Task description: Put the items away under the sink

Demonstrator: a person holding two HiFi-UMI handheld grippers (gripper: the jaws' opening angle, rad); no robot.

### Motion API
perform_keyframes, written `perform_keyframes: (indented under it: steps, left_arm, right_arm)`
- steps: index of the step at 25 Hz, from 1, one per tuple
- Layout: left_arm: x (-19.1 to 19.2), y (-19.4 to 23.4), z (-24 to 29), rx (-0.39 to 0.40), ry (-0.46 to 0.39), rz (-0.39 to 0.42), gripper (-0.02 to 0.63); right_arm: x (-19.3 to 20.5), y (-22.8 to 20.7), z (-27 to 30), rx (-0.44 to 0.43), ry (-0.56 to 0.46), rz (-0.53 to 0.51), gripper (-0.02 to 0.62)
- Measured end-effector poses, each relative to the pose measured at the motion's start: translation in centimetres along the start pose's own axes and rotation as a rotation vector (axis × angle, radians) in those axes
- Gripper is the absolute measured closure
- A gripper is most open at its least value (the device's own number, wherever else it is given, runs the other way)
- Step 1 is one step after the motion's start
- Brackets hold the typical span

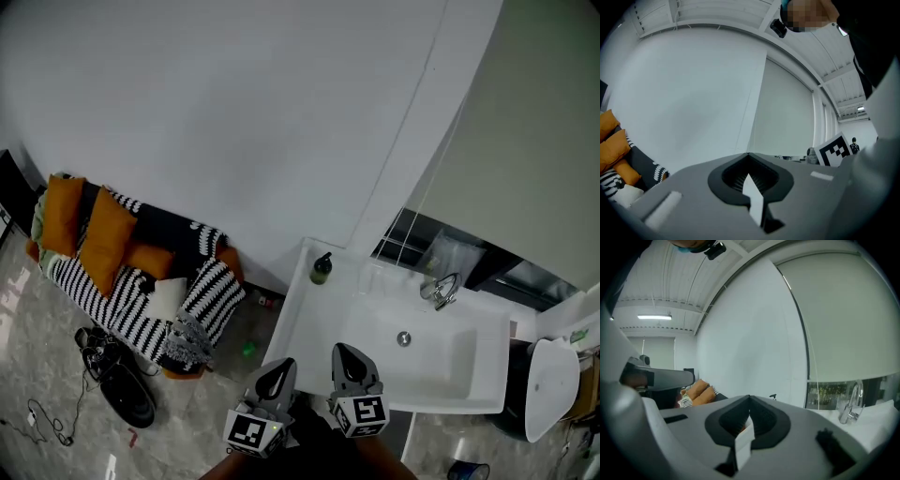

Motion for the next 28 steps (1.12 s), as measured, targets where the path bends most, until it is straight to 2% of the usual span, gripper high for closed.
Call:
perform_keyframes:
  steps: [13, 18, 21, 23, 28]
  left_arm:
    - [1.4, 3.2, 10.3, -0.009, 0.111, -0.020, 0.598]
    - [1.9, 4.8, 12.7, -0.014, 0.091, -0.013, 0.598]
    - [2.5, 5.5, 14.0, -0.022, 0.123, -0.030, 0.598]
    - [3.1, 5.8, 14.7, -0.030, 0.154, -0.041, 0.598]
    - [3.9, 6.6, 16.3, -0.038, 0.167, -0.038, 0.598]
  right_arm:
    - [1.8, -6.2, 9.6, -0.026, 0.077, 0.047, 0.578]
    - [2.5, -7.6, 12.8, -0.038, 0.084, 0.036, 0.577]
    - [3.2, -8.5, 14.5, -0.040, 0.096, 0.033, 0.577]
    - [3.7, -9.1, 15.5, -0.045, 0.108, 0.028, 0.560]
    - [5.5, -10.1, 17.5, -0.053, 0.139, 0.059, 0.529]
Point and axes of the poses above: the fingertips, and each gripper's own axes: z forward along the fingers, y to its left, x out of its underside, the point moved 2 cm from there along -z, backward along the fingers, and after that the axes turned 1 degree about -z, right-handed, at the moved point
